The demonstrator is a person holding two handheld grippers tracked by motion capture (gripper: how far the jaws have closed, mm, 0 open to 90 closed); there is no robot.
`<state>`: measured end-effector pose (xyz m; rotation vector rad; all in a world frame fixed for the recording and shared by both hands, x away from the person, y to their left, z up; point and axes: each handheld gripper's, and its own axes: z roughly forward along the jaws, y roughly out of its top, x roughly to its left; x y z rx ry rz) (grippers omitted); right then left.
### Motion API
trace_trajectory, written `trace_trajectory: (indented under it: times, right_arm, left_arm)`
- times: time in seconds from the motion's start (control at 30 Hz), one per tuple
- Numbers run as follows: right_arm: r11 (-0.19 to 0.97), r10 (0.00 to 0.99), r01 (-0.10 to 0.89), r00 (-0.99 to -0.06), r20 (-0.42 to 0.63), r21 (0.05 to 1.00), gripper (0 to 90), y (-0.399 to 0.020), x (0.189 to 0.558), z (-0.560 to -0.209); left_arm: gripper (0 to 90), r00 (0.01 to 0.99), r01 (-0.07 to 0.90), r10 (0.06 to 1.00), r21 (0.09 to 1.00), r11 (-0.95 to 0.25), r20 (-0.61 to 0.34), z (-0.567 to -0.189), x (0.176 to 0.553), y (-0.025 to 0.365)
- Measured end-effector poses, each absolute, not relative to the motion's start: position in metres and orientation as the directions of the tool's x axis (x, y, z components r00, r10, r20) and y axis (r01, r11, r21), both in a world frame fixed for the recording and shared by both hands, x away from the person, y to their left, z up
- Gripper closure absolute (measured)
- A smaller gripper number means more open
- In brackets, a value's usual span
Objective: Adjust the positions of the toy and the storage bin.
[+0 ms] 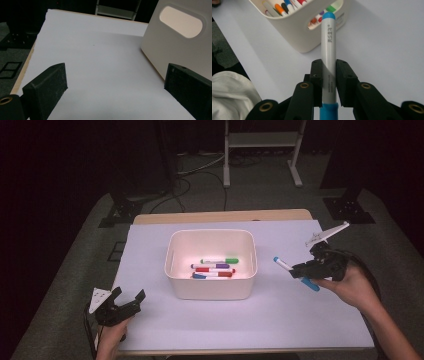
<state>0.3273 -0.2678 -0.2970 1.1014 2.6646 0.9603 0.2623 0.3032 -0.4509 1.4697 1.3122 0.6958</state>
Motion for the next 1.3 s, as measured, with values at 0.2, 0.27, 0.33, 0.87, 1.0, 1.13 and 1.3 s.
trace_trajectory:
  times: [0.2,0.27,0.33,0.87,1.0,1.13,1.3]
  right_arm:
    - [0.563,0.639,0.572,-0.759,0.125,0.597,75.6,-0.259,0.328,-0.271]
    - [0.576,0.619,0.554,-0.776,0.122,0.601,75.6,-0.251,0.329,-0.259]
    - [0.588,0.608,0.542,-0.786,0.115,0.600,75.6,-0.244,0.331,-0.252]
    - [0.689,0.471,0.426,-0.878,0.084,0.587,75.6,-0.172,0.350,-0.220]
    - [0.704,0.442,0.407,-0.893,0.090,0.582,75.6,-0.156,0.356,-0.222]
    - [0.717,0.412,0.391,-0.906,0.102,0.577,75.6,-0.138,0.362,-0.225]
    - [0.732,0.376,0.371,-0.919,0.116,0.571,75.6,-0.118,0.371,-0.233]
  left_arm:
    - [3.1,0.245,0.371,0.950,0.924,0.094,-0.195,-0.451,0.262,0.303]
    - [3.1,0.244,0.371,0.950,0.924,0.094,-0.195,-0.451,0.262,0.303]
    - [3.1,0.244,0.372,0.950,0.924,0.094,-0.195,-0.451,0.262,0.303]
    - [3.1,0.241,0.366,0.950,0.925,0.101,-0.199,-0.450,0.260,0.305]
    - [3.1,0.237,0.364,0.951,0.925,0.105,-0.201,-0.450,0.259,0.305]
    - [3.1,0.229,0.365,0.951,0.924,0.113,-0.207,-0.450,0.258,0.307]
    - [3.1,0.223,0.364,0.952,0.924,0.116,-0.208,-0.450,0.258,0.308]
